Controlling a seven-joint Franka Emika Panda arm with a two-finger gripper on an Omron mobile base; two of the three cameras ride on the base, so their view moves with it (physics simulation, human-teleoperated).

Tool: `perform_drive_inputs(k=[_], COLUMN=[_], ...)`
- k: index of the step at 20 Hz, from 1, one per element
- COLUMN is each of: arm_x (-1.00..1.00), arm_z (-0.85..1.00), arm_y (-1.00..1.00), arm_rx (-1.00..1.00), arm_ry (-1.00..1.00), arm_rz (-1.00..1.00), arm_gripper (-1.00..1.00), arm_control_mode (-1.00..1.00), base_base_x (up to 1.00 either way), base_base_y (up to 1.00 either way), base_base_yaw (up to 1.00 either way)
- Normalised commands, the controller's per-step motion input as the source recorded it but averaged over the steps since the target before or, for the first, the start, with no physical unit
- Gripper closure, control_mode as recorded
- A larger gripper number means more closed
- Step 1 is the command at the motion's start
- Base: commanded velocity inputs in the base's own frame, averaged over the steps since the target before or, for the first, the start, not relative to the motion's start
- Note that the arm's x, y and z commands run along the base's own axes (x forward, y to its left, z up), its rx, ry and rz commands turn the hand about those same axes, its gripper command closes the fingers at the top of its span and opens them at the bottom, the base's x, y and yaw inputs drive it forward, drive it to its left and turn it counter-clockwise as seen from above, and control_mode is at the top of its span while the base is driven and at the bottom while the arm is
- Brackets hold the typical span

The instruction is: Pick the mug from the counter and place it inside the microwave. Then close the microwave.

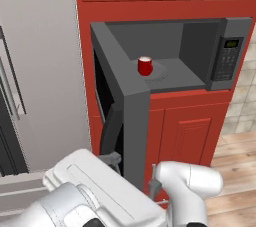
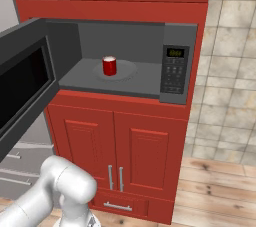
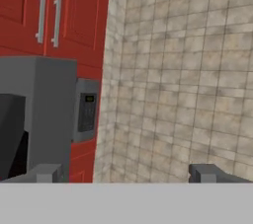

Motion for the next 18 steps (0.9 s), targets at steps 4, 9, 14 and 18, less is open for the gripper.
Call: perform_drive_inputs(k=[4, 9, 14, 18], arm_x=[0.07, 0.01, 0.0, 0.0], arm_z=[-0.15, -0.14, -0.18, -0.17], arm_y=[0.0, 0.01, 0.11, 0.11], arm_rx=[0.0, 0.0, -0.01, -0.01], arm_ry=[0.0, 0.0, 0.0, 0.0], arm_rz=[-0.03, 0.0, 0.0, 0.0], arm_gripper=[-1.0, -1.0, -1.0, -1.0], arm_control_mode=[-1.0, -1.0, -1.0, -1.0], base_base_x=[0.0, 0.0, 0.0, 0.0], base_base_y=[0.0, 0.0, 0.0, 0.0], base_base_yaw=[0.0, 0.0, 0.0, 0.0])
